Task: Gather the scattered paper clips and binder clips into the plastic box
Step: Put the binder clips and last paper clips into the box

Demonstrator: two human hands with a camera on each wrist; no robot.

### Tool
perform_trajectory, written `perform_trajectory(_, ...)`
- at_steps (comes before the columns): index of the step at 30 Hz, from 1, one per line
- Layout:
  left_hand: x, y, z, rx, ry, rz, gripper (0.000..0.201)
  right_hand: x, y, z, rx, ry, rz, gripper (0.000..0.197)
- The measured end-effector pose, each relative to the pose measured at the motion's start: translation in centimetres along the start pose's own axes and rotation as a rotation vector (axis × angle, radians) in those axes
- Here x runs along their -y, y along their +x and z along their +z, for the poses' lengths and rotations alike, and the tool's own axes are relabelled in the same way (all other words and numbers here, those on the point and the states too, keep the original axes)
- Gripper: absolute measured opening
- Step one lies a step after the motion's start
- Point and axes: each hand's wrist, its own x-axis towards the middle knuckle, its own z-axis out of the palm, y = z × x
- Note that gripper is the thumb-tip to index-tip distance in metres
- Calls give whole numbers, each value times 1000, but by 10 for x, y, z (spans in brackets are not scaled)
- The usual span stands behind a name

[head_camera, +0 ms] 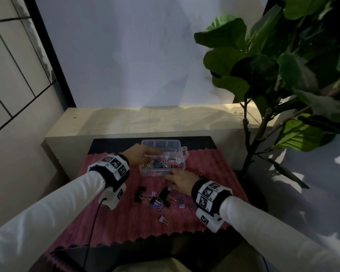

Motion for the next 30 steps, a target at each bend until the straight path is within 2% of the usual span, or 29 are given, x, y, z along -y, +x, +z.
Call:
perform_trajectory(2, -9, -16, 8, -122, 13, 75, 41, 3, -1, 0, -22, 18, -24, 30)
perform_trajectory(4, -18, -34, 22, -224, -31, 133, 29, 3, -2, -2, -37, 129, -39, 19)
perform_trajectory(5, -20, -43, 31, -220, -45, 147, 23, 2, -2, -3, -34, 180, -29, 16)
perform_trajectory(8, -19, -62, 61, -87, -23, 155, 16, -1, -2, -5, -24, 260, 7, 13)
perform_trajectory(13, -21, -68, 91, -11, 1, 122, 30, 0, -4, -8, -12, 332, 15, 14)
perform_trajectory(15, -21, -67, 92, 2, 17, 100, 31, -4, -8, -12, -10, 385, 46, 15)
perform_trajectory(19, -18, -69, 85, -1, 46, 96, 20, -13, -24, -18, -60, 568, 103, 21)
perform_trajectory(22, -10, -73, 81, -31, 44, 87, 16, -18, -41, -18, -82, 624, 107, 16)
perform_trajectory(26, 2, -78, 70, -39, -56, 8, 16, -15, -55, -11, 21, 582, 68, 14)
perform_trajectory(28, 9, -78, 65, -18, -203, -61, 12, -8, -56, -8, 22, 578, 51, 15)
perform_trajectory(30, 14, -77, 62, -14, -226, -111, 20, 1, -53, -7, 7, 549, 46, 19)
